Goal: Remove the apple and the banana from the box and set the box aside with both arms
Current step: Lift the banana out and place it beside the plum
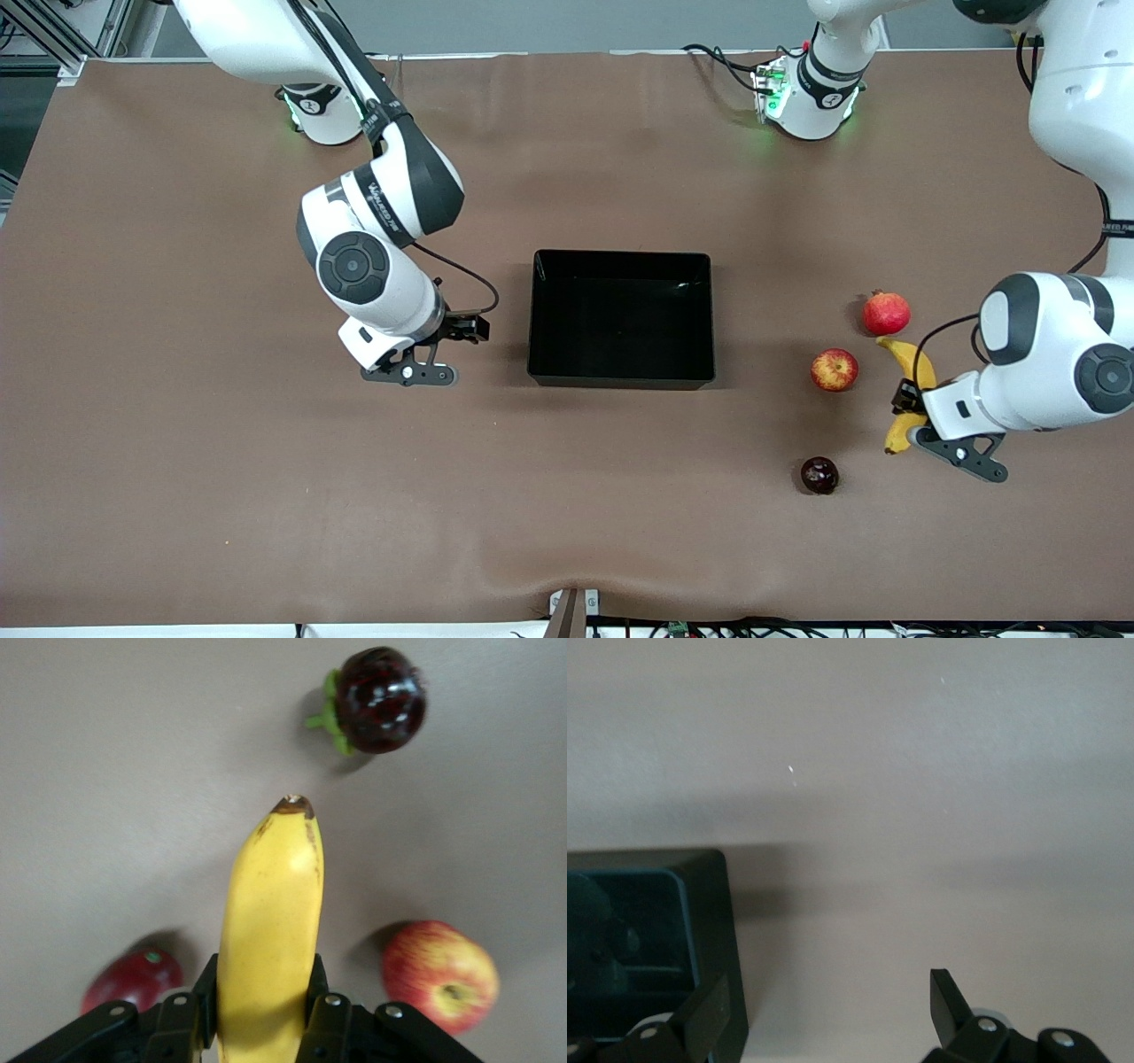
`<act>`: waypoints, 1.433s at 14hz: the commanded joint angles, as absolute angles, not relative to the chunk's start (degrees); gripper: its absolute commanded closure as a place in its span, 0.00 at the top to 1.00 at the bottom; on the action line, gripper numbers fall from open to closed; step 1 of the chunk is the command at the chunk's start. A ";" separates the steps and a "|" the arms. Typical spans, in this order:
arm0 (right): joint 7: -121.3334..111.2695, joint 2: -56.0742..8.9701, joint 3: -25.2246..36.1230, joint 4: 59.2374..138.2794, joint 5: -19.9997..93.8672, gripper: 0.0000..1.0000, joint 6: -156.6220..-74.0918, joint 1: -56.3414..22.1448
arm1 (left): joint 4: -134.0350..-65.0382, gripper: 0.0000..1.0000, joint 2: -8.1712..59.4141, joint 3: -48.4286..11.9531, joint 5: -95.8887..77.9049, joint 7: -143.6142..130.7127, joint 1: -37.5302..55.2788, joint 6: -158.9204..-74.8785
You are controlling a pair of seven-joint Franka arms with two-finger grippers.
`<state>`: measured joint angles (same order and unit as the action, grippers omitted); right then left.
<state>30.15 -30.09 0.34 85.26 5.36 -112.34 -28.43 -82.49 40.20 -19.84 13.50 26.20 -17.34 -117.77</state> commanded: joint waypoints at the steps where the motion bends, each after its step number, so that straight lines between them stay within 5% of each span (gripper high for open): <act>1: 31.46 -31.99 0.70 83.85 7.80 1.00 -116.61 -28.39 | -79.54 0.00 43.76 -19.16 13.01 29.18 -17.05 -121.44; 9: 31.38 -34.54 0.88 85.94 6.59 1.00 -117.25 -35.93 | -79.72 0.00 50.53 -17.40 13.10 30.06 -16.44 -131.65; 10: 31.12 -34.63 0.79 86.39 6.68 1.00 -117.42 -36.56 | -79.72 0.11 50.71 -17.32 13.18 29.88 -16.26 -132.18; 11: 30.85 -35.24 0.79 86.40 6.77 1.00 -117.60 -37.17 | -79.72 0.50 50.71 -17.31 13.18 29.88 -16.26 -132.54; 12: 30.68 -35.85 0.79 86.40 6.77 1.00 -117.77 -37.70 | -79.72 0.99 50.54 -17.31 13.10 29.62 -16.35 -132.54; 16: 31.37 -38.58 0.88 86.40 6.68 1.00 -117.86 -40.07 | -79.72 1.00 46.33 -17.40 13.01 28.92 -16.26 -130.53; 20: 31.46 -40.78 0.88 86.48 6.77 1.00 -120.40 -40.43 | -80.16 1.00 36.59 -17.84 12.48 21.55 -16.61 -119.22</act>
